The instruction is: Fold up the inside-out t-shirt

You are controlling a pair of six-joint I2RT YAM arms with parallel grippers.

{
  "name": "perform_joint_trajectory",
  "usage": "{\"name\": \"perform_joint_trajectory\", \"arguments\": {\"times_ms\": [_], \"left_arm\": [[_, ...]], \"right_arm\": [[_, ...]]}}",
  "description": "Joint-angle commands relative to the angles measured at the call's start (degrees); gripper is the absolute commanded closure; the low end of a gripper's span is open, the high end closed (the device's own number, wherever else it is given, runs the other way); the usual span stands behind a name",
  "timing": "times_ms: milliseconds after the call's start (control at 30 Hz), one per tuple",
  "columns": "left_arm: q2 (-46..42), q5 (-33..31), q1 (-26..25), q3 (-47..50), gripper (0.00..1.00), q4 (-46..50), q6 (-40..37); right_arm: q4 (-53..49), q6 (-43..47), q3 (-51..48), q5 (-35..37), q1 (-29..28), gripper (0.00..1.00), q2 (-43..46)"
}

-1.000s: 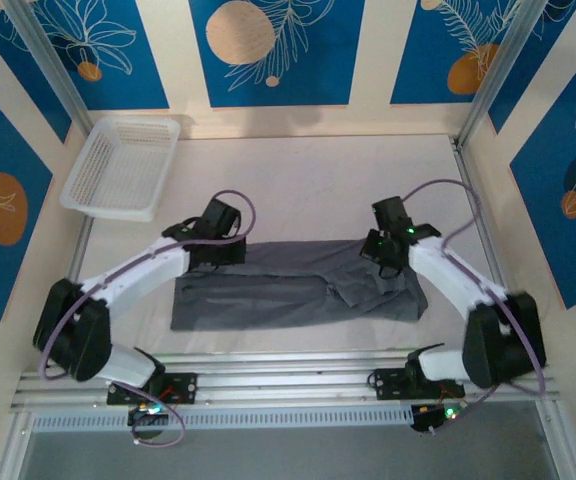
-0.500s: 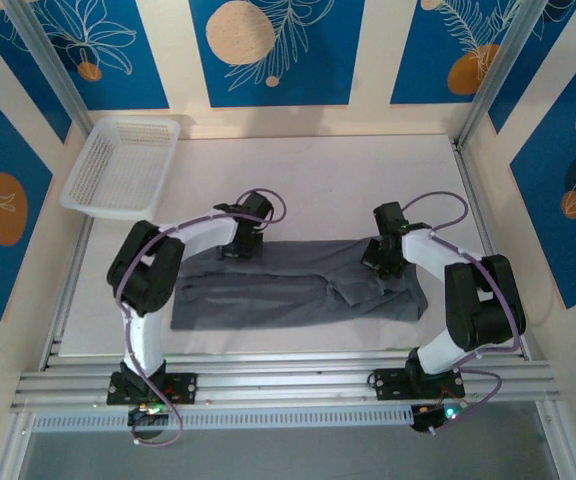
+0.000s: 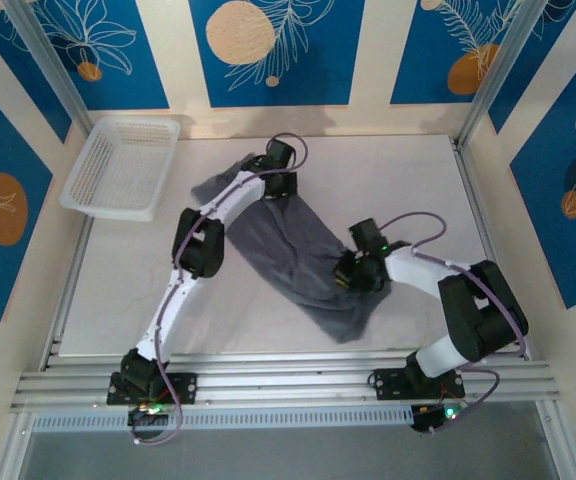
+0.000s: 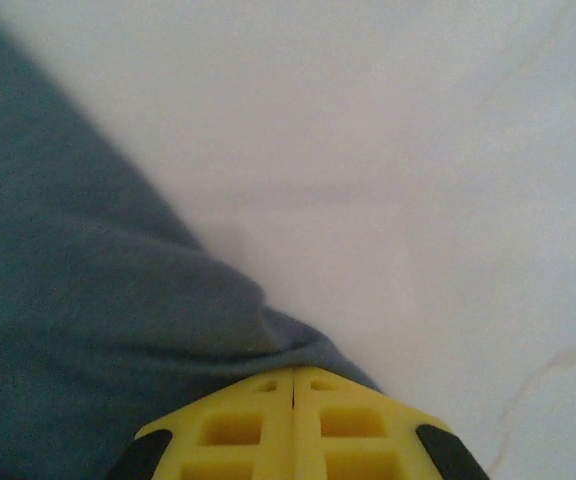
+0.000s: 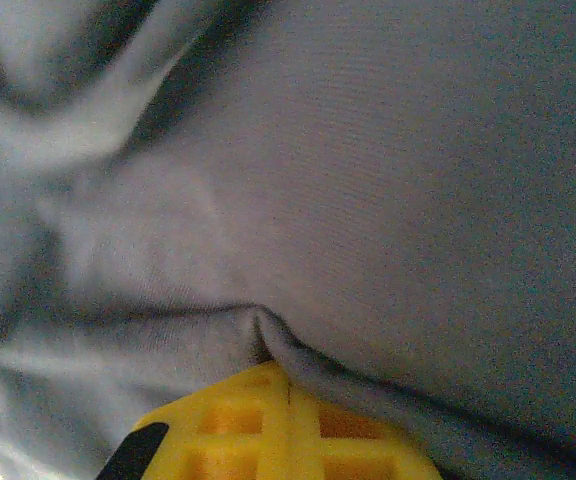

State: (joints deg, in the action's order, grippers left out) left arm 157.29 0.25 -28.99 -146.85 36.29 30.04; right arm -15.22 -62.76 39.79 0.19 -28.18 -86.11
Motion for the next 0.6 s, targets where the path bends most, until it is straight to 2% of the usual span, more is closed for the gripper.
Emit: {"name": "perform_joint_trajectory", "arguments": {"times_ms": [0, 67, 167, 200, 300, 367, 433, 467, 500, 567], "left_arm": [[6.4, 7.4, 1.6, -11.2, 1.0, 0.9, 3.9], [5.3, 8.8, 2.3, -10.5, 1.0, -2.5, 6.1], [0.3, 8.9, 2.4, -8.1, 1.0, -1.8, 4.4], [-2.3, 9.3, 2.4, -6.2, 0.97, -1.9, 3.6], [-12.7, 10.7, 2.7, 2.9, 0.7, -3.2, -0.3], [-22.0, 12.0, 3.0, 13.1, 0.57, -5.8, -2.0], [-32.4, 13.4, 3.3, 26.0, 0.48, -11.3, -2.4], [-37.7, 13.8, 3.4, 33.1, 0.45, -13.9, -2.6], [-42.2, 13.8, 3.4, 38.4, 0.43, -15.1, -2.9], [-51.2, 13.2, 3.6, 49.7, 0.39, -15.9, -3.6]], "right_arm": [[10.4, -14.9, -1.9, -1.4, -11.2, 1.0, -2.5], [11.8, -14.3, 3.1, -0.2, -17.4, 1.0, -6.7], [11.2, -9.2, 10.0, -3.5, -20.9, 1.0, -10.8], [11.2, -7.1, 10.9, -4.1, -21.1, 1.0, -10.7], [7.4, 1.8, 13.1, -3.1, -21.0, 0.99, -6.6], [2.3, 9.4, 13.1, 2.5, -20.0, 0.95, -1.4], [-0.7, 14.5, 10.0, 9.4, -17.7, 0.89, 4.5], [-0.9, 16.8, 7.5, 10.4, -15.3, 0.85, 7.4], [-0.2, 19.1, 5.3, 8.6, -12.5, 0.81, 9.6], [2.2, 23.9, 0.3, -1.0, -5.1, 0.75, 12.9]]}}
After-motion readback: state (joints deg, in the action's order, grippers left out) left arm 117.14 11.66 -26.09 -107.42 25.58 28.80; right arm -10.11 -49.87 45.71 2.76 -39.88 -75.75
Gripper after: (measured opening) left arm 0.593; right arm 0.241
